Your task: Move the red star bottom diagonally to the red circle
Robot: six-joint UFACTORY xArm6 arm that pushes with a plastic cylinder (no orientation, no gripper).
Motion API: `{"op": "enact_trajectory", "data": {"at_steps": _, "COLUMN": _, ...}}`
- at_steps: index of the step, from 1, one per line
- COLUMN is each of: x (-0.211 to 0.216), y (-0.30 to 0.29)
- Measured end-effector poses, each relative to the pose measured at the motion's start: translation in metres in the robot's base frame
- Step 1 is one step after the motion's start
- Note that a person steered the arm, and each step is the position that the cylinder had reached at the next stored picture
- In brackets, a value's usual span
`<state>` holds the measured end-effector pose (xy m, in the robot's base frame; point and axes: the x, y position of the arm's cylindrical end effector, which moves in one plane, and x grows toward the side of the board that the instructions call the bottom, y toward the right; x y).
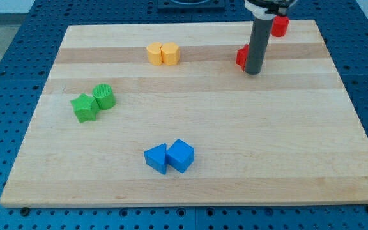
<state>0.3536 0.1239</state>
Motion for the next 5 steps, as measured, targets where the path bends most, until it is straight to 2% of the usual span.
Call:
{"op": "enact_trajectory", "data": {"at_steps": 1, "x": 0.026, "y": -0.015}}
{"op": "enact_trajectory", "data": {"at_steps": 2, "x": 0.016, "y": -0.052}}
{"op": "enact_trajectory", "data": {"at_steps": 3, "x": -0.027, "y": -0.043}}
{"op": "enact_trajectory", "data": {"at_steps": 4, "x": -0.059, "y": -0.007}}
{"op": "enact_trajectory", "data": {"at_steps": 5, "x": -0.069, "y": -0.002}}
